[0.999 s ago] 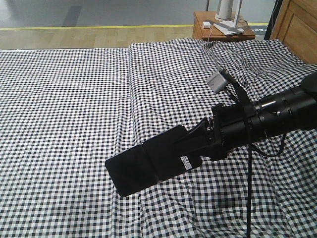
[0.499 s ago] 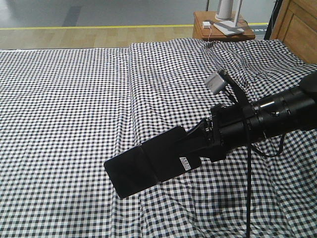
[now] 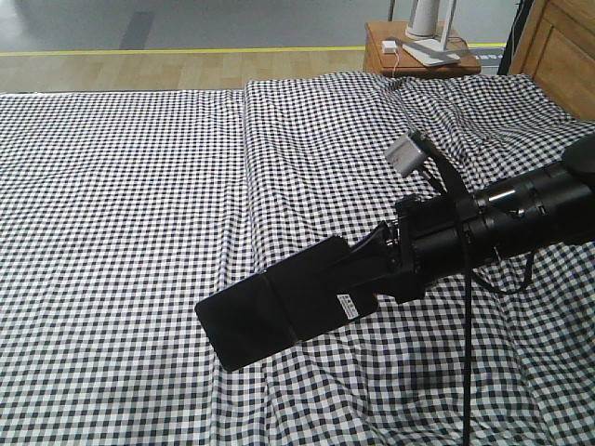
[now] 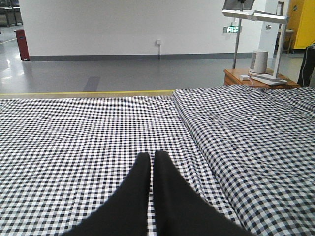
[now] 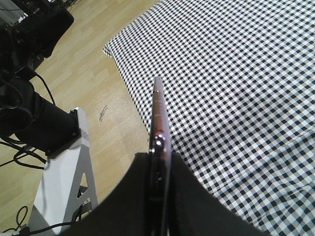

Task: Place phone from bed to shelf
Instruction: 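Lift the black phone up off the bed with the right gripper, then drive the base away from the bed holding the phone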

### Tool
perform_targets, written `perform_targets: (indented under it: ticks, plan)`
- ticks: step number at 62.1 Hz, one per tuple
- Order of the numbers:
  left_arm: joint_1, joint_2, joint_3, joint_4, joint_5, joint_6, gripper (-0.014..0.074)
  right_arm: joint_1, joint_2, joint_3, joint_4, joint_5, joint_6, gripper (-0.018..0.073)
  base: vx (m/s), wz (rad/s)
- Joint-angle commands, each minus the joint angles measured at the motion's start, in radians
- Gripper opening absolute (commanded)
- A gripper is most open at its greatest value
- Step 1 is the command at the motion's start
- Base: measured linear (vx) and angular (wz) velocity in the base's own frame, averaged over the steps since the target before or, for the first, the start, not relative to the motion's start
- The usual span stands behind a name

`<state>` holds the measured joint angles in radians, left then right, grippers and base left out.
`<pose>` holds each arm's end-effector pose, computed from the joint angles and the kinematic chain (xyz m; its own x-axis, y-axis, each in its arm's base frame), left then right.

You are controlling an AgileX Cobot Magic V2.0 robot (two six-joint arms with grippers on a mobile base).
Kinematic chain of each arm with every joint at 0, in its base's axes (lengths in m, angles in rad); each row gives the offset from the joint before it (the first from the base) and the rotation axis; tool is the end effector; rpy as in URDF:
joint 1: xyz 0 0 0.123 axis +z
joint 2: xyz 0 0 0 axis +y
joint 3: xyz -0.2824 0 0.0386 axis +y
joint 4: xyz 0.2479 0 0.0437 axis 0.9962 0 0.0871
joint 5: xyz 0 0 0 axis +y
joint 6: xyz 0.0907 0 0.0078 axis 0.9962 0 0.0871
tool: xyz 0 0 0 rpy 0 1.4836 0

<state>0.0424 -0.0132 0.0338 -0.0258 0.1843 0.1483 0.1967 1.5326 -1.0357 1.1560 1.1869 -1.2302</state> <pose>0.0562 0.0020 0.1856 -0.1210 0.1176 -0.9857 -0.0230 0.9924 0.1212 0.2636 0.1313 0.2822 -0.5834 -0.3868 -0.7141 -0.8118 0.3049 0.4980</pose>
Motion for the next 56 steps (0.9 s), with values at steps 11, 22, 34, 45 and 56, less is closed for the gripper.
perform_targets:
  ticks: [11,22,34,45,56]
  plan:
    - [-0.004,-0.013,-0.021,-0.009,-0.072,-0.006,0.0001,-0.001,-0.04,-0.025,0.085,0.1,-0.001,-0.0002,-0.02,0.07]
    - [-0.004,-0.013,-0.021,-0.009,-0.072,-0.006,0.0001,-0.001,-0.04,-0.025,0.085,0.1,-0.001,-0.0002,-0.05,0.2]
    - [-0.004,-0.013,-0.021,-0.009,-0.072,-0.006,0.0001,-0.001,-0.04,-0.025,0.085,0.1,-0.001,-0.0002,-0.08,0.33]
    - [-0.004,-0.013,-0.021,-0.009,-0.072,-0.006,0.0001,-0.001,-0.04,-0.025,0.085,0.1,-0.001,-0.0002,-0.1,0.39]
    - [-0.004,-0.013,-0.021,-0.009,-0.072,-0.006,0.0001,-0.001,-0.04,-0.025,0.085,0.1,-0.001,-0.0002,-0.11,0.43]
